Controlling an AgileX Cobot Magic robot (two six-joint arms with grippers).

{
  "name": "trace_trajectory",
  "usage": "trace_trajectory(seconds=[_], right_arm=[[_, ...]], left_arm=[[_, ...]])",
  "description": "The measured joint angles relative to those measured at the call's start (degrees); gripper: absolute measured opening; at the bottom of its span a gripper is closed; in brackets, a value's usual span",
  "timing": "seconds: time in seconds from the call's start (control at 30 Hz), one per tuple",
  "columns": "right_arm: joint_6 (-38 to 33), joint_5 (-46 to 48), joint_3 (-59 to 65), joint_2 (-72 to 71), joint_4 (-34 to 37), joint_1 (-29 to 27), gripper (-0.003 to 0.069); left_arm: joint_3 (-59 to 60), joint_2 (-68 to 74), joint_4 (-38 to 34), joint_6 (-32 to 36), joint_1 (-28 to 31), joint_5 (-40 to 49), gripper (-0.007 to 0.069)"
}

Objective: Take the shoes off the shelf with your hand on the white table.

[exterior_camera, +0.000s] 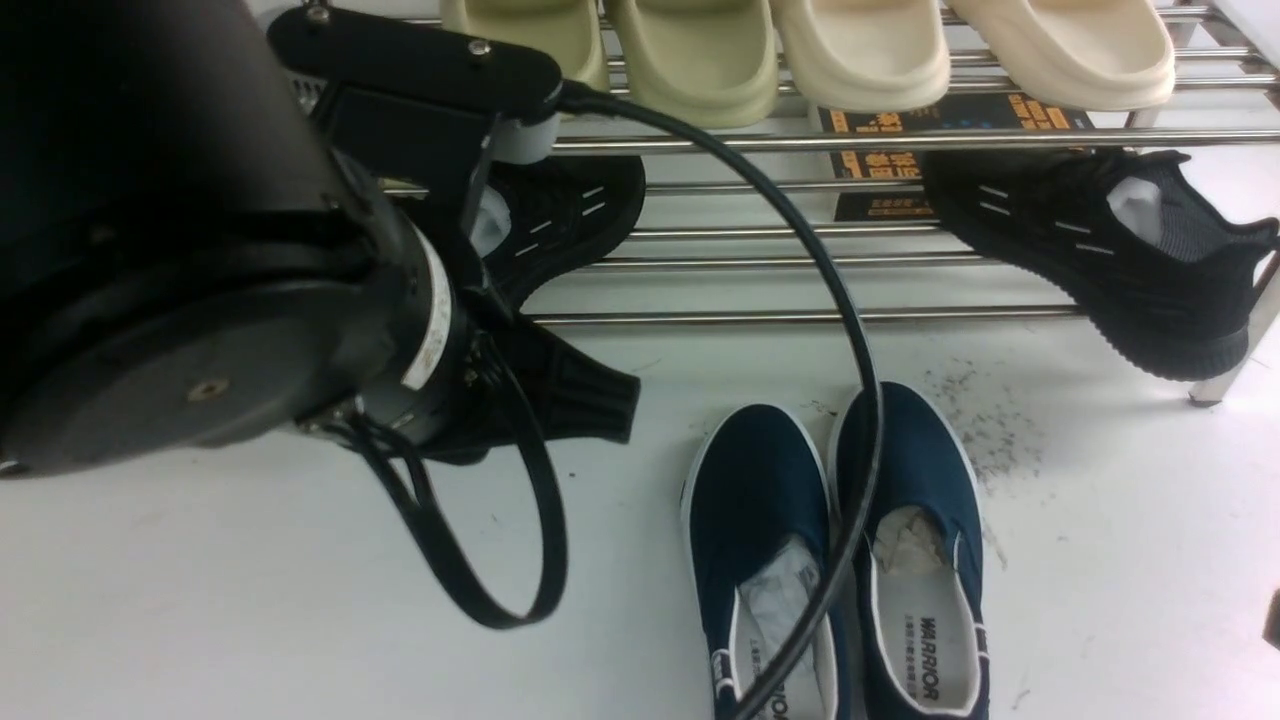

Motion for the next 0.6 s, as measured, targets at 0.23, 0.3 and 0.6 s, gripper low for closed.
trace_trajectory(seconds=[0.23, 0.3, 0.6], right_arm=[[-0.1, -2.6, 1.3, 0.0, -0.2, 0.0, -0.001], [-0.1, -2.6, 1.4, 0.0, -0.2, 0.0, -0.001], [-0.1, -2.6, 1.7, 0.0, -0.2, 0.0, -0.0003]], left_arm=[[0.0, 0.0, 0.1, 0.0, 0.0, 0.0, 0.012], [0.0, 0.0, 0.1, 0.0, 0.0, 0.0, 0.0124], [0.0, 0.0, 1.4, 0.0, 0.0, 0.0, 0.0126]])
